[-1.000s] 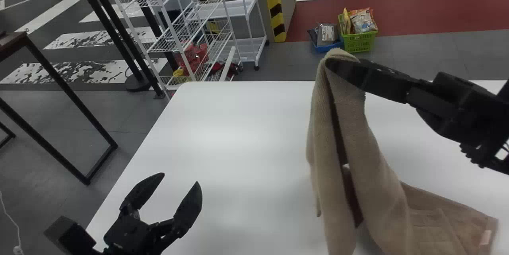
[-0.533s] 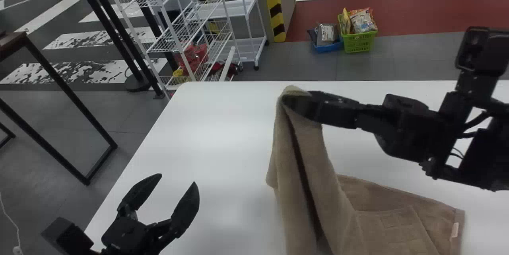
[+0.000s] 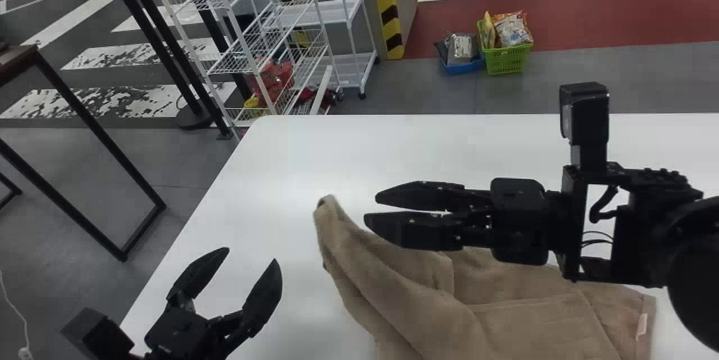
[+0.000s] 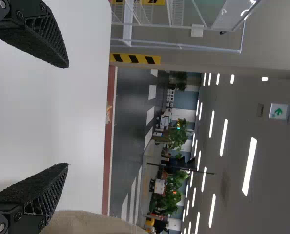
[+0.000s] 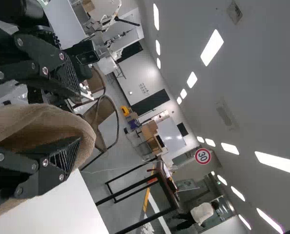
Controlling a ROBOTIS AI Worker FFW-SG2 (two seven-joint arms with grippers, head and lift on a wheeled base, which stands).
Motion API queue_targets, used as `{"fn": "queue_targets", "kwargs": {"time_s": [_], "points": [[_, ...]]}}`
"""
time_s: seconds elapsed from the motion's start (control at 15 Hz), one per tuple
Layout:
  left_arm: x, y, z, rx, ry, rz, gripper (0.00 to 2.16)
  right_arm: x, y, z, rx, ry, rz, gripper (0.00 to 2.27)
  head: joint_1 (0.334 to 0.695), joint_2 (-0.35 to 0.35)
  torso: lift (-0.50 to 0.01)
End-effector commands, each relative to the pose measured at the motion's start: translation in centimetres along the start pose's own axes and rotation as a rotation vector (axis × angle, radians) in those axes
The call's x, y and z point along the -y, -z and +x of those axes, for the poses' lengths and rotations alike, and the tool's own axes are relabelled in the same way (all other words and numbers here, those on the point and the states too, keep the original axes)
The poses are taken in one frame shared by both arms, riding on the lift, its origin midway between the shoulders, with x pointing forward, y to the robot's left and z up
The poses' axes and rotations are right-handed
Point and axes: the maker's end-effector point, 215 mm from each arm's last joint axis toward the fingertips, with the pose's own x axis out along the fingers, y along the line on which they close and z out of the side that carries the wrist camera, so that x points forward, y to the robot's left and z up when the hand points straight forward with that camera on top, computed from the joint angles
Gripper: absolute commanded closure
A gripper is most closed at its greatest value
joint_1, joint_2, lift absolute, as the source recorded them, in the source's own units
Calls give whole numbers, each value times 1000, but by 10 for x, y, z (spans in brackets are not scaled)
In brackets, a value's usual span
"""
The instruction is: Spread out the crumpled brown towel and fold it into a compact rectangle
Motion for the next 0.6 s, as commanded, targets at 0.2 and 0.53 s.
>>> {"fn": "queue_targets", "kwargs": {"time_s": [0.2,0.53], "points": [[1,0,0,-1,-1,2,87,13,12,-11,-34,92,72,53,695,350,-127],[-4,-2,-2,1,-9,5,87,44,20,-67,-48,303,151,80,695,350,-127]]}}
